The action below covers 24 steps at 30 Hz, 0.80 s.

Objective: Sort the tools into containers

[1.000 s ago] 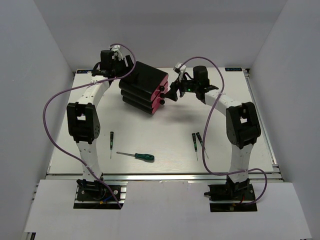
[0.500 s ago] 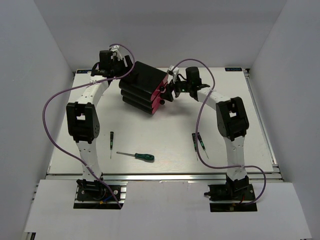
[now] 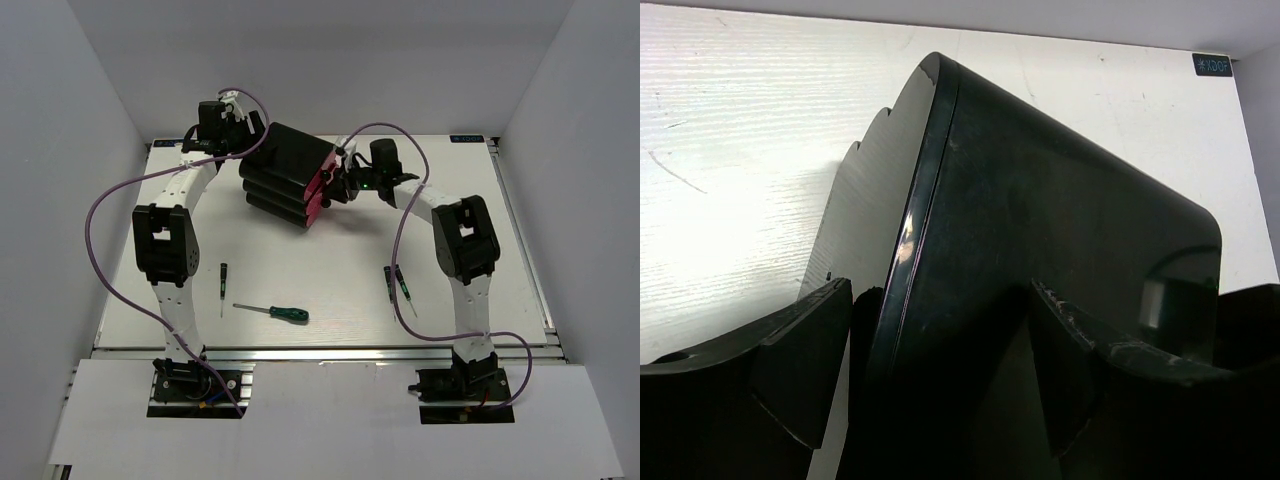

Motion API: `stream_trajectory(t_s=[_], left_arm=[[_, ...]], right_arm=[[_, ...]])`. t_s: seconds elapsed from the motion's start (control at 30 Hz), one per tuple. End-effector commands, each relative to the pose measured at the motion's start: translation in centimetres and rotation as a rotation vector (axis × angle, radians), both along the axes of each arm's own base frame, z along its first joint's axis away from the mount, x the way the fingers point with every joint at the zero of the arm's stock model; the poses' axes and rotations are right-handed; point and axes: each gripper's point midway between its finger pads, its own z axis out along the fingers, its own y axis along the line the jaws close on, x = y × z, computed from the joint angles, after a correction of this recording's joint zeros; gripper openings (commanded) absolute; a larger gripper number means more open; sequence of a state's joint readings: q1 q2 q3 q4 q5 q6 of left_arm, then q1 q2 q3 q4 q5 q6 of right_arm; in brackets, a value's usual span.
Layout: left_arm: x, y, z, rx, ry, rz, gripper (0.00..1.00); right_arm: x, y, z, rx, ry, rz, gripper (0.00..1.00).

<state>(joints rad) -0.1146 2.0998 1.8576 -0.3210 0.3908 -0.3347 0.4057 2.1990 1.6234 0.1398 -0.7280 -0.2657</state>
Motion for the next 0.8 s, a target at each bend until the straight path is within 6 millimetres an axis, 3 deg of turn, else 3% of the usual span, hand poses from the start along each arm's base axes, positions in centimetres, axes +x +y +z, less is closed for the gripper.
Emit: stream_trajectory(t_s=[0.0, 0.03, 0.07, 0.1, 0.17, 0.2, 0.27, 0.3, 0.47, 0.67, 0.73, 0.77], left_arm=[[-2.9, -0.6, -5.1, 0.035, 0.192, -0.03, 0.79], [-2.6, -0.6, -4.8, 0.036, 0.185, -0.029, 0.79], [-2.6, -0.6, -4.8, 0.042, 0.187, -0.029, 0.79], [-2.5, -0.5, -5.0, 0.045, 0.189, -0.026, 0.79], [-2.3, -0.4, -4.9, 0.049, 0.185, -0.021, 0.79], [-2.2, -0.3, -4.9, 0.049, 0.185, -0.02, 0.79], [-2.1, -0.1, -5.0, 0.048, 0.183, -0.017, 0.79], [-2.1, -0.1, -5.0, 0.048, 0.183, -0.017, 0.79], [-1.7, 0.5, -4.5, 0.046, 0.171, -0.004, 0.79], [-1.5, 1.6, -3.7, 0.049, 0.158, 0.022, 0.79], [-1.5, 1.9, -3.5, 0.053, 0.156, 0.033, 0.8], [-1.5, 2.2, -3.4, 0.056, 0.156, 0.041, 0.8]], right_arm=[[-0.2, -1.9, 2.8, 0.015, -0.078, -0.025, 0.34], [-0.4, -2.8, 2.6, 0.011, -0.076, -0.037, 0.34], [-1.4, -3.7, 1.1, -0.009, -0.048, -0.039, 0.34], [-1.8, -4.3, 1.9, -0.005, -0.059, -0.041, 0.34], [-2.9, -5.8, 0.6, -0.024, -0.031, -0.054, 0.35], [-3.3, -6.3, 1.3, -0.02, -0.044, -0.055, 0.36], [-4.4, -7.4, 0.4, -0.035, -0.022, -0.062, 0.38], [-4.6, -7.7, 0.9, -0.036, -0.035, -0.066, 0.4], [-5.7, -8.3, 0.7, -0.051, -0.031, -0.067, 0.44], [-5.2, -9.5, 0.8, -0.067, -0.019, -0.106, 0.44], [-5.4, -9.7, 0.5, -0.076, -0.015, -0.104, 0.5], [-5.6, -9.8, 0.5, -0.08, -0.014, -0.1, 0.61]])
